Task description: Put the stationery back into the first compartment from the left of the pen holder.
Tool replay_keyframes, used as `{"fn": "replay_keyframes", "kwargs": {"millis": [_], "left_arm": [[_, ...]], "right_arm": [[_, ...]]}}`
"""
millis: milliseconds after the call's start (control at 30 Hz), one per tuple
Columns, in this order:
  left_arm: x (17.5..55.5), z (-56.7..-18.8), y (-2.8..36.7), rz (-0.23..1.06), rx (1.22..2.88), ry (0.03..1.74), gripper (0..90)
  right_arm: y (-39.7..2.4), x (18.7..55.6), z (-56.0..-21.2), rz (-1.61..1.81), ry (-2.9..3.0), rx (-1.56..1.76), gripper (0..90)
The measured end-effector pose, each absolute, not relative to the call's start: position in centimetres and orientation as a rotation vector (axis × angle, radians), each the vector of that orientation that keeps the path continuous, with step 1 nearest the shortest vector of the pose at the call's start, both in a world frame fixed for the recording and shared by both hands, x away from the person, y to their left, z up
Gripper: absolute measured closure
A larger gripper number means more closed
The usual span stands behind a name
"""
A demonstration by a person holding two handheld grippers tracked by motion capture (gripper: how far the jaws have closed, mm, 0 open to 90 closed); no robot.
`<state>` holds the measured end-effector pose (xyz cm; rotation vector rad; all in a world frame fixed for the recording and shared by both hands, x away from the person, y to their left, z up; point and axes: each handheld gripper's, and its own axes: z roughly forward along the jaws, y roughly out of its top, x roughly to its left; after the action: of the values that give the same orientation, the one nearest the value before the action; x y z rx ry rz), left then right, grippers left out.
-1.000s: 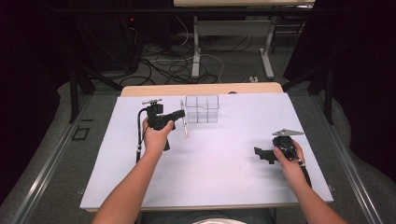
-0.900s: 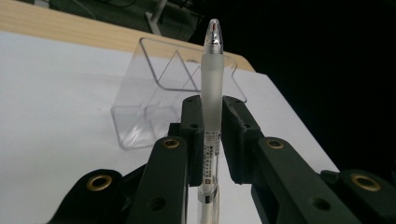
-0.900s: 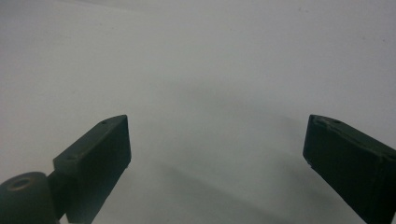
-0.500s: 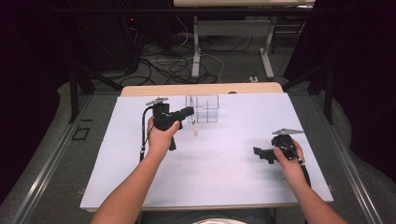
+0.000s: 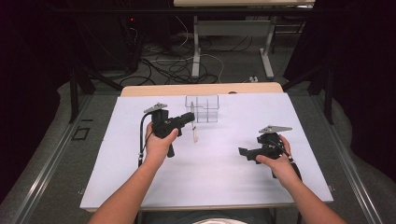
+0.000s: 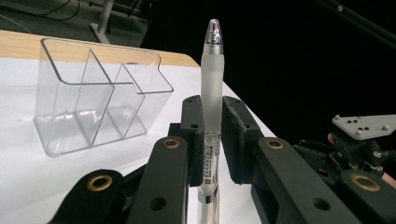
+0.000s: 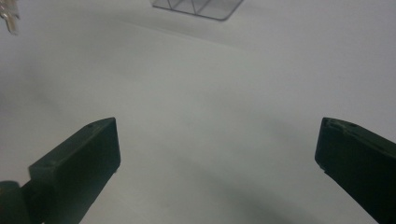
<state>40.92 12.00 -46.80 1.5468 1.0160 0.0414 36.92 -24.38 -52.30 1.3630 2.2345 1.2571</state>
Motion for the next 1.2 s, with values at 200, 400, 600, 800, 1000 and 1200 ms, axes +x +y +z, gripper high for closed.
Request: {"fn": "replay_keyframes", "kwargs": {"millis": [200, 400, 600, 800, 1000, 1200], "left_arm": [[39.9, -47.2, 13.2, 0.062, 1.539, 1.020, 79.8], [38.7, -47.4, 14.8, 0.093, 1.527, 1.039, 79.7], [38.0, -47.9, 16.3, 0.087, 1.499, 1.081, 79.7], [37.7, -48.2, 16.5, 0.072, 1.492, 1.091, 79.7], [37.5, -48.3, 16.0, 0.069, 1.517, 1.076, 79.7], [37.3, -48.5, 15.4, 0.050, 1.533, 1.069, 79.7]], "right_arm": [[-21.7, 36.8, -51.0, 1.324, 2.263, 1.304, 0.0], [-18.9, 37.3, -50.3, 1.353, 2.292, 1.245, 0.0], [-16.7, 37.6, -50.2, 1.409, 2.278, 1.215, 15.8], [-14.8, 37.8, -49.9, 1.449, 2.319, 1.185, 33.2], [-13.6, 37.6, -49.5, 1.456, 2.362, 1.155, 40.0], [-13.1, 37.8, -49.1, 1.503, 2.386, 1.187, 41.3]]}}
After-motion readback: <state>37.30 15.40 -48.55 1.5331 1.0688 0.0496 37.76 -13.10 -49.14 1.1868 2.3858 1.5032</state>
